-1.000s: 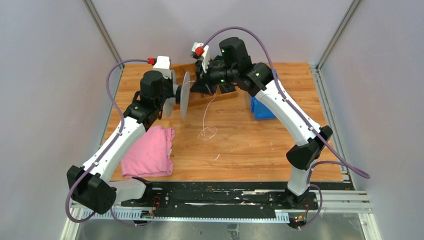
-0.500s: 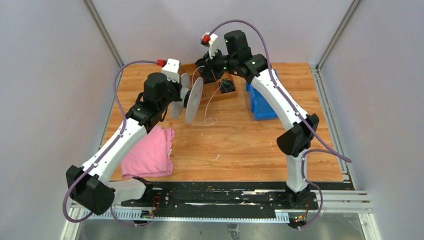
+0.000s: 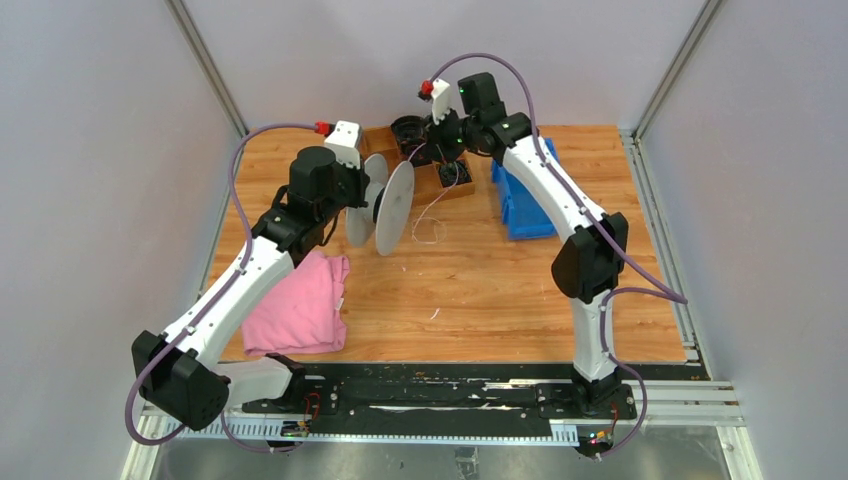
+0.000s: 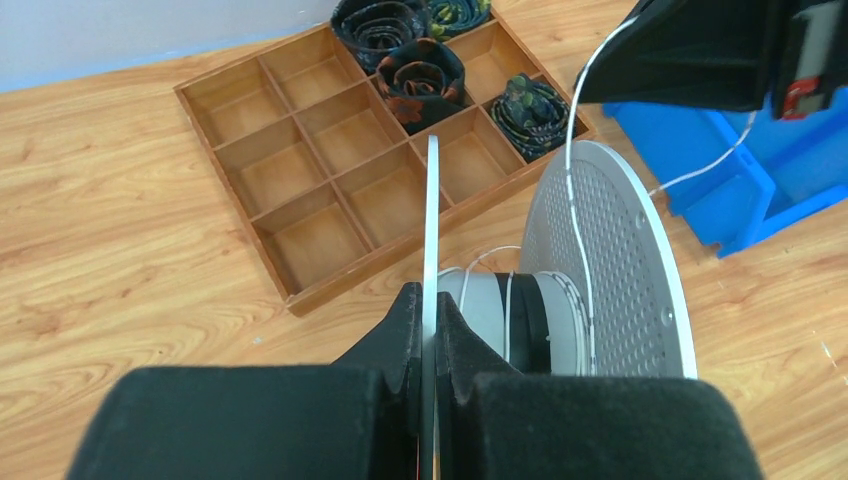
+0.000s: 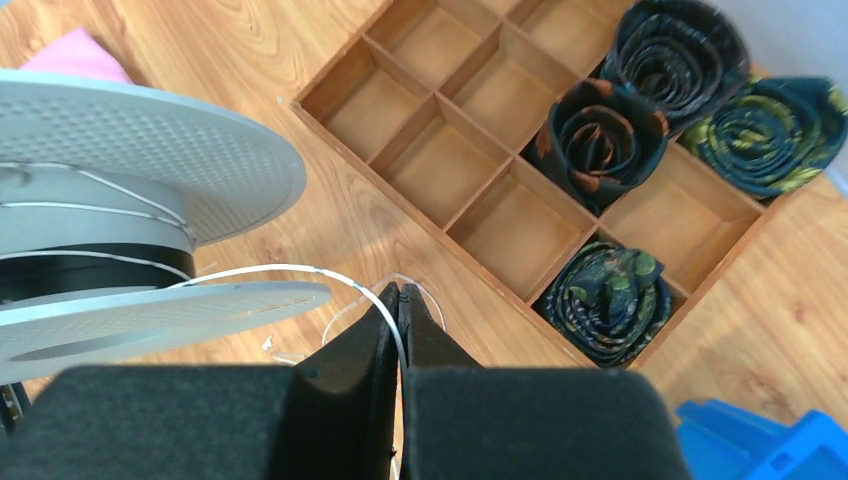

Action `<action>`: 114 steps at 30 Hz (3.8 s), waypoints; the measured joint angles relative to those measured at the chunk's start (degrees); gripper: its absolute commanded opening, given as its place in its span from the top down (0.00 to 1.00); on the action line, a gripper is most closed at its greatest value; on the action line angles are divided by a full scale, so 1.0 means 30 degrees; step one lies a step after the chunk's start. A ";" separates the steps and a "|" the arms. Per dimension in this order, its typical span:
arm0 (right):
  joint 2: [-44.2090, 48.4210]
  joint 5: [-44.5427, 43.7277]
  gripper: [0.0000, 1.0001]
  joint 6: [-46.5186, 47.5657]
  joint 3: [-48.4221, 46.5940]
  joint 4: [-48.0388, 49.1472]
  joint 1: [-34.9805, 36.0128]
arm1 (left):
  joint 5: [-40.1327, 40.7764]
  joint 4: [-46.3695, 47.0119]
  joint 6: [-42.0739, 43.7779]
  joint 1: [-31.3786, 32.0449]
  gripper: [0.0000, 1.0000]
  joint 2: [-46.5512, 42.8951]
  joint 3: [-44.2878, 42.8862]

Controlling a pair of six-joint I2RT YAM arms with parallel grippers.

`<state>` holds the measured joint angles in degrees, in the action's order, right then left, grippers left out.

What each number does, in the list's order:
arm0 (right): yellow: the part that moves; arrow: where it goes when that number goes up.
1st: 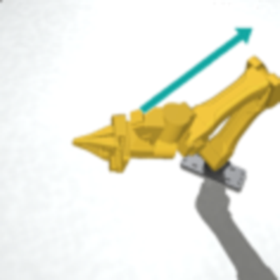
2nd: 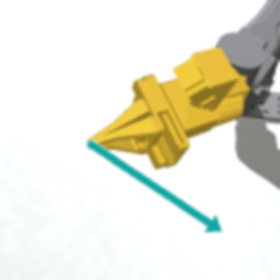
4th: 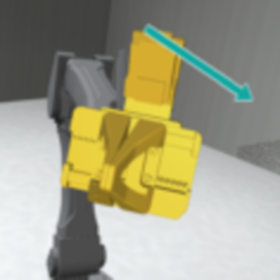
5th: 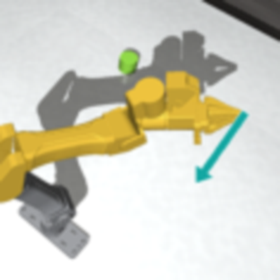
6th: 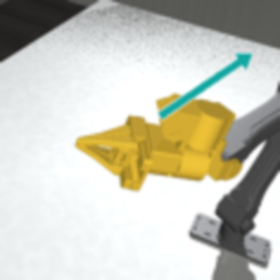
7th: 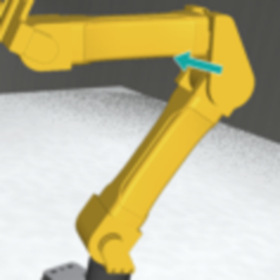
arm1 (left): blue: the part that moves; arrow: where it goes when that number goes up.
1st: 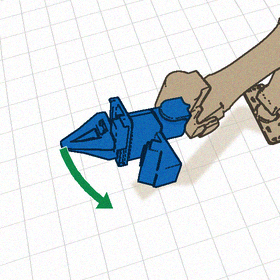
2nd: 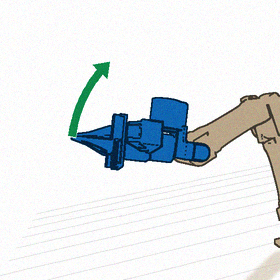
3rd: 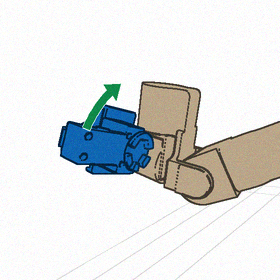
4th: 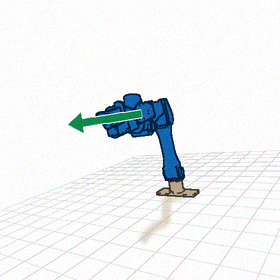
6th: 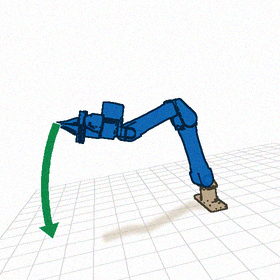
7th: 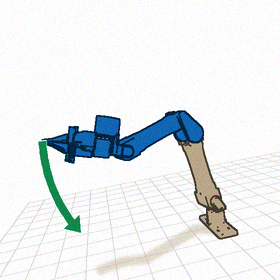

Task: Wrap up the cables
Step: Wrap the cable around the cable reel.

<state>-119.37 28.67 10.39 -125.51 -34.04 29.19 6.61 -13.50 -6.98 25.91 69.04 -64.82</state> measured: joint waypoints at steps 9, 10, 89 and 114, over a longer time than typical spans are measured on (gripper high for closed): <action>-0.0641 0.0153 0.99 0.0073 0.2091 0.0561 -0.0211 | -0.0612 -0.0335 -0.0845 -0.0299 1.00 -0.0044 -0.0051; -0.0641 0.0226 0.99 0.0073 0.2331 0.0656 -0.0248 | -0.0685 -0.0430 -0.0911 -0.0401 1.00 -0.0051 -0.0109; 0.2514 0.5872 0.65 -1.2335 1.8549 1.6990 0.0488 | -0.1712 -0.0976 -0.2397 -0.2062 1.00 -0.0306 -0.1559; 0.2550 0.5071 0.99 -0.7424 1.9314 1.3376 0.3235 | -0.1661 -0.1137 -0.4532 -0.3679 1.00 -0.0044 -0.2608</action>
<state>-111.72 43.88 -11.88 -67.57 6.09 38.89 1.63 -16.91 -20.58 14.87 68.90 -72.64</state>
